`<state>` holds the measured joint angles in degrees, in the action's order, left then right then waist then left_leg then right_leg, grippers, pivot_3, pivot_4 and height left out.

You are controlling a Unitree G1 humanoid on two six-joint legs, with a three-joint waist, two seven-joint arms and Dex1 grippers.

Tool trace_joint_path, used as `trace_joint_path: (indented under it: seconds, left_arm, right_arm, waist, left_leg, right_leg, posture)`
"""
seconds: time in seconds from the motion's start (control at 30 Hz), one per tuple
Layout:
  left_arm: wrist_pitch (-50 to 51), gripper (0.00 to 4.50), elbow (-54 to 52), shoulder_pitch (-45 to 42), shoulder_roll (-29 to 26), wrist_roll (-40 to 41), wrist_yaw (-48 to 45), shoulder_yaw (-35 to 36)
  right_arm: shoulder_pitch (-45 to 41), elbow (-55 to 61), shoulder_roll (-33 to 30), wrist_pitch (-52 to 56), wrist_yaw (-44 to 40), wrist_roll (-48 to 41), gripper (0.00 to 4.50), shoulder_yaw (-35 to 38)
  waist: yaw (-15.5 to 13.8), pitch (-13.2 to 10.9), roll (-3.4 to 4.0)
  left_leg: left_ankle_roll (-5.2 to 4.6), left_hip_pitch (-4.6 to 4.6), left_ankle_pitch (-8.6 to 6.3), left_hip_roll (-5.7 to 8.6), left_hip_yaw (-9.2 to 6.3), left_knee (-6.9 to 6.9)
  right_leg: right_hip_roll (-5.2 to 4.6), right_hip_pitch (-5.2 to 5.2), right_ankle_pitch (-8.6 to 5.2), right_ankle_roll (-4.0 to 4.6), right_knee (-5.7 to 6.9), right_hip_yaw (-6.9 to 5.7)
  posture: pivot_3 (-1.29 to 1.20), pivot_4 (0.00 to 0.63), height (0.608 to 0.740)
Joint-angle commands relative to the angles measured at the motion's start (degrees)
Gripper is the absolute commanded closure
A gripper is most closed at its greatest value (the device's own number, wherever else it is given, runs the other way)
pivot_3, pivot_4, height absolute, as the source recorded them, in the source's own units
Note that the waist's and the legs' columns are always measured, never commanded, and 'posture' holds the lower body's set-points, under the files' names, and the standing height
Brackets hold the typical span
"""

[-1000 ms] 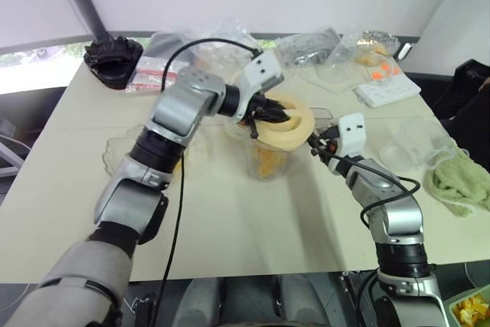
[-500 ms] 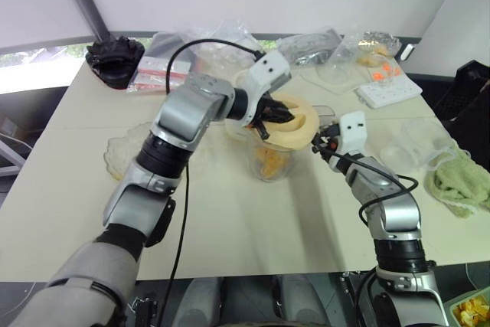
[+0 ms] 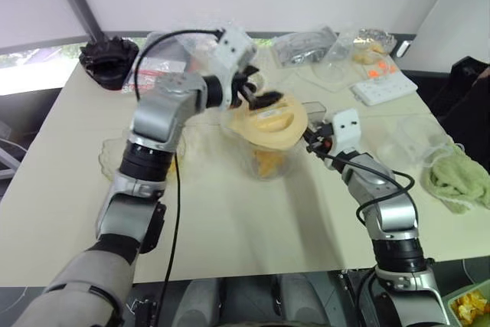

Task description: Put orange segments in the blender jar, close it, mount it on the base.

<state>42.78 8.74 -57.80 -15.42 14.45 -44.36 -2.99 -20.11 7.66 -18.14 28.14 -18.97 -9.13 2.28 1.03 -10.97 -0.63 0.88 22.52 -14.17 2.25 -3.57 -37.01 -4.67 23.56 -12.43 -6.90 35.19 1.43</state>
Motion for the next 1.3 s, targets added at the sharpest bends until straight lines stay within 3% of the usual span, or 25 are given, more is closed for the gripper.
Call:
trace_joint_path:
  seconds: [0.03,0.2,0.33,0.5,0.63,0.77,1.1,1.3]
  left_arm:
    - [-2.02,0.05,-2.66,-2.42,1.39,5.23,1.46,5.72]
    - [-1.73,0.05,-1.38,-3.61,2.16,8.38,5.98,10.27]
    - [-3.67,0.05,-2.13,-0.28,-2.52,6.84,7.00,10.70]
    - [-1.40,0.05,-10.41,13.36,-10.42,7.90,7.00,12.48]
    - [-2.53,0.05,-16.56,23.06,-11.56,7.98,7.49,11.24]
    - [-0.94,0.05,-22.24,29.09,-11.46,9.81,8.52,12.01]
    - [-0.96,0.05,-28.68,35.05,-10.37,11.25,11.07,10.58]
    - [-4.57,0.05,-31.19,38.37,-11.28,10.00,10.58,8.77]
  right_arm:
    - [0.11,1.34,-0.27,-1.02,-0.69,0.24,3.59,-0.73]
    - [0.04,1.10,-0.01,-0.95,-0.62,0.09,3.59,-0.70]
    - [-1.08,1.80,0.69,0.40,0.22,-1.07,3.59,0.62]
    - [-5.25,5.44,1.16,6.68,2.81,-5.02,3.59,5.51]
    - [-8.87,7.02,-0.03,11.45,3.63,-6.35,3.59,7.41]
    - [-12.95,7.54,-2.42,15.61,3.95,-6.66,3.59,8.76]
    - [-32.59,-0.04,-13.70,22.83,1.66,-6.32,3.59,8.70]
    - [-48.02,-15.18,-12.91,16.75,-0.67,-4.13,3.59,4.59]
  waist:
    - [-0.05,0.00,0.00]
    - [0.02,-0.01,-0.01]
    - [0.24,-0.01,0.00]
    - [1.12,-0.06,0.06]
    - [0.22,-0.10,0.02]
    - [-0.49,-0.11,0.01]
    - [0.03,-0.14,0.05]
    - [0.39,-0.16,0.08]
  left_leg:
    - [0.00,0.00,0.00,0.00,-0.01,0.01]
    - [0.00,0.00,0.00,0.02,0.02,-0.02]
    - [0.00,-0.01,0.00,0.02,0.03,0.01]
    - [0.01,0.02,0.00,-0.07,0.07,0.09]
    - [0.17,0.81,0.10,-0.05,0.02,-0.10]
    - [0.22,0.95,0.13,-0.06,0.01,-0.11]
    - [0.21,0.94,0.13,-0.03,0.11,-0.12]
    - [0.21,0.90,0.13,-0.05,0.18,-0.03]
  right_leg:
    - [0.01,0.00,0.00,0.00,0.00,0.00]
    - [0.00,-0.01,0.01,0.00,0.00,0.01]
    - [0.05,0.02,0.01,0.01,0.01,0.01]
    - [0.02,0.19,0.04,0.06,0.14,0.11]
    - [-0.06,0.95,0.11,0.10,0.31,0.11]
    - [-0.05,1.10,0.15,0.16,0.30,0.06]
    - [-0.03,1.07,0.15,0.18,0.24,0.05]
    - [0.05,1.10,0.18,0.24,0.23,0.05]
  posture:
    - [0.00,0.150,0.740]
    - [0.00,0.150,0.740]
    - [0.00,0.150,0.740]
    - [0.00,0.150,0.740]
    - [0.00,0.150,0.740]
    - [0.00,0.150,0.740]
    - [0.00,0.150,0.740]
    - [0.00,0.150,0.740]
